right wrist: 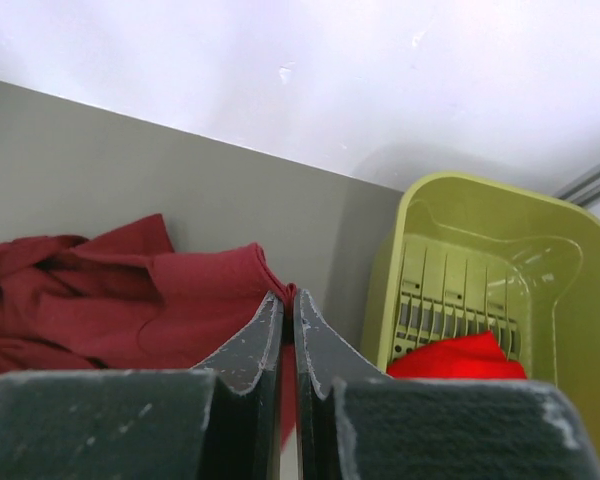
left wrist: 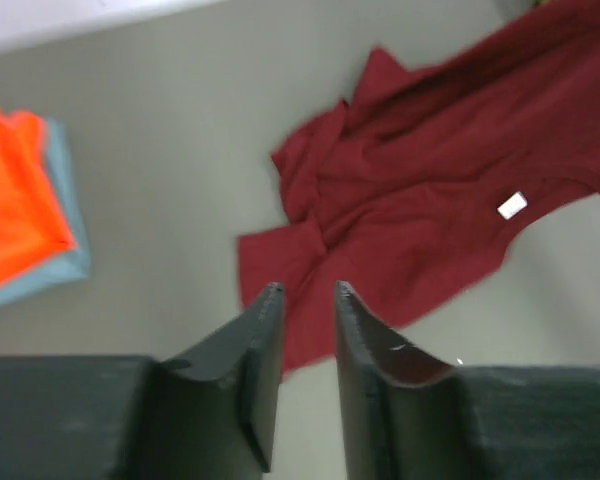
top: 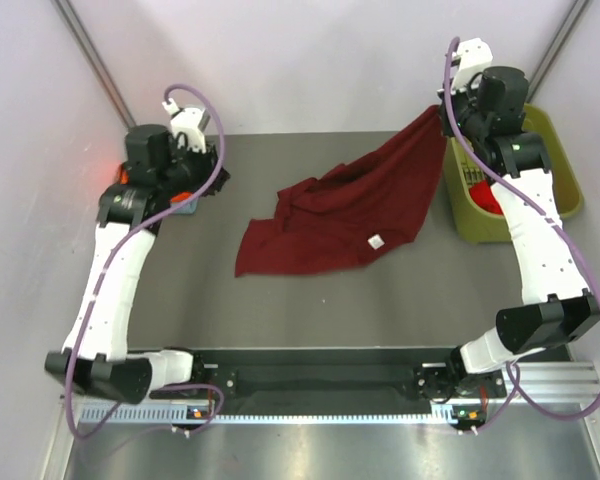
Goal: Fold and stack the t-shirts
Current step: Flatten the tshirt out
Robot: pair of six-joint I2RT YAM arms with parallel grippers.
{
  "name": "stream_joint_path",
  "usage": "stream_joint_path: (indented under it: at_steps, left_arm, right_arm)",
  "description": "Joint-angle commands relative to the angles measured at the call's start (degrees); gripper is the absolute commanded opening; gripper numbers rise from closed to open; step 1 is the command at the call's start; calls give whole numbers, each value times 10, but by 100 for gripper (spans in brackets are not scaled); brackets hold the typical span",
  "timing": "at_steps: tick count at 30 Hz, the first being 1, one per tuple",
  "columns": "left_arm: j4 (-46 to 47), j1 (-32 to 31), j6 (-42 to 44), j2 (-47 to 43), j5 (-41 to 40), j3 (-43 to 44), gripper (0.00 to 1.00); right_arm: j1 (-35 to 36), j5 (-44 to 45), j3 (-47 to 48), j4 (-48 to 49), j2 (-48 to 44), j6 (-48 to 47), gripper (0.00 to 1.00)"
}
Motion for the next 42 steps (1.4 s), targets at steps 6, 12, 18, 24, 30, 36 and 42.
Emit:
stream_joint_path:
  at_steps: [6,12,18,24,30,36,42]
  left_arm:
    - [161,-5,-54,205,112,8,43]
    - [206,-16,-117,440,224,152,38]
    - [227,-25,-131,580,225,280,43]
    - [228,-49,-127,625,215,304,43]
    - [227,-65,-125,650,216,294,43]
    - [213,-68,-102,660,193,282,46]
    - [202,-66,-61,664,157,304,48]
  right_arm:
    - [-11,-14,-15,9,-13,-8,0]
    - [-10,-27,-57,2,-20,-5,0]
    - [-16,-29,-77,2,-26,-8,0]
    - [-30,-30,-79,3,-18,-6,0]
    - [-33,-32,-71,8,-5,-5,0]
    - [-32,-41,-58,10,9,2,0]
    - [-33,-43,-64,12,15,3,0]
